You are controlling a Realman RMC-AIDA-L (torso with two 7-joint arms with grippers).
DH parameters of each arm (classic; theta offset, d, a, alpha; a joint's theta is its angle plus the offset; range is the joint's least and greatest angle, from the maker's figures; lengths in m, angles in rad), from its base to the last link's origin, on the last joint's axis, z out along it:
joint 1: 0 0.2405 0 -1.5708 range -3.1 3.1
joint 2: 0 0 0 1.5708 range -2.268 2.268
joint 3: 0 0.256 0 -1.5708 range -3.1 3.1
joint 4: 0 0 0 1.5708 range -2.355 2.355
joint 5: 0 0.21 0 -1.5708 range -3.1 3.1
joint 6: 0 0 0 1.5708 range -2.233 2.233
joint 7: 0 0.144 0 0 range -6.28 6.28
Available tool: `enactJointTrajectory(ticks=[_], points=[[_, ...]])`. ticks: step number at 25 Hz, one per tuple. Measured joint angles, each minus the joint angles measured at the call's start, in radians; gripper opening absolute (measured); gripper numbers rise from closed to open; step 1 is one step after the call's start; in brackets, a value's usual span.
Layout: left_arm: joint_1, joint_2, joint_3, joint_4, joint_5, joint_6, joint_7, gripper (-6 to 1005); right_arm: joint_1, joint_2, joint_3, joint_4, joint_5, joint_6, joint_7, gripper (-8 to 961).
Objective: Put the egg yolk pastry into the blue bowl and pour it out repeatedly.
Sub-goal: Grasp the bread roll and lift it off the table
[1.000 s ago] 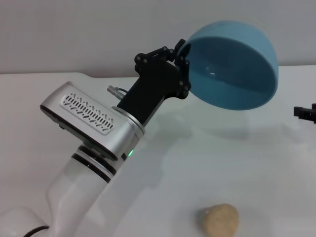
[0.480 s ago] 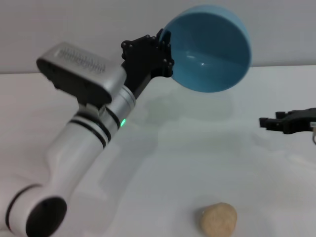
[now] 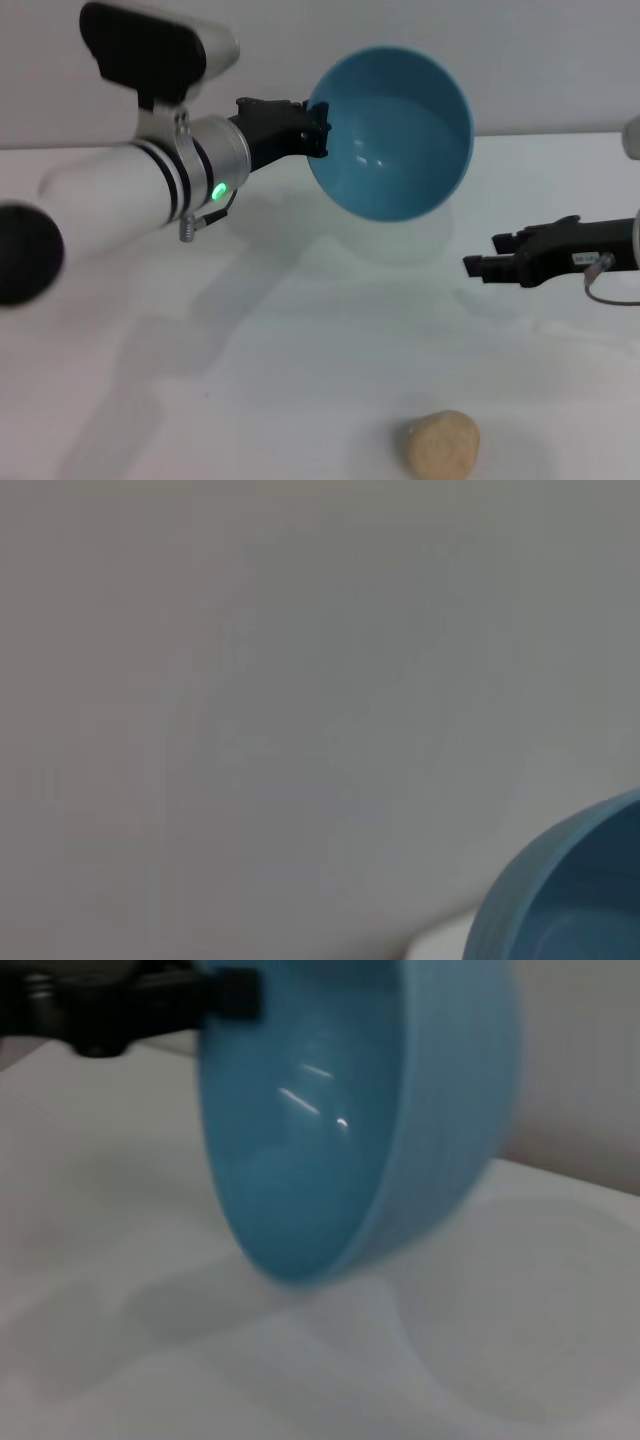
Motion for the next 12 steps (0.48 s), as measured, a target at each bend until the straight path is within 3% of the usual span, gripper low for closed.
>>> enactJointTrajectory(ticks=[5, 6, 12], points=[[-0.059, 0.001, -0.151, 0.035, 0.052, -0.326, -0.012, 3, 0.021, -0.002, -0.041, -0.027, -0.004, -0.051, -0.002, 512], [-0.101, 0.001, -0.193, 0.027, 0.103, -0.463, -0.046, 3, 0.024, -0.002, -0.051, -0.03, -0.005, -0.059, -0.002, 511], [-0.198, -0.002, -0.209, -0.004, 0.328, -0.675, -0.205, 3, 0.047, -0.003, -0.111, -0.048, -0.006, -0.108, 0.003, 513]])
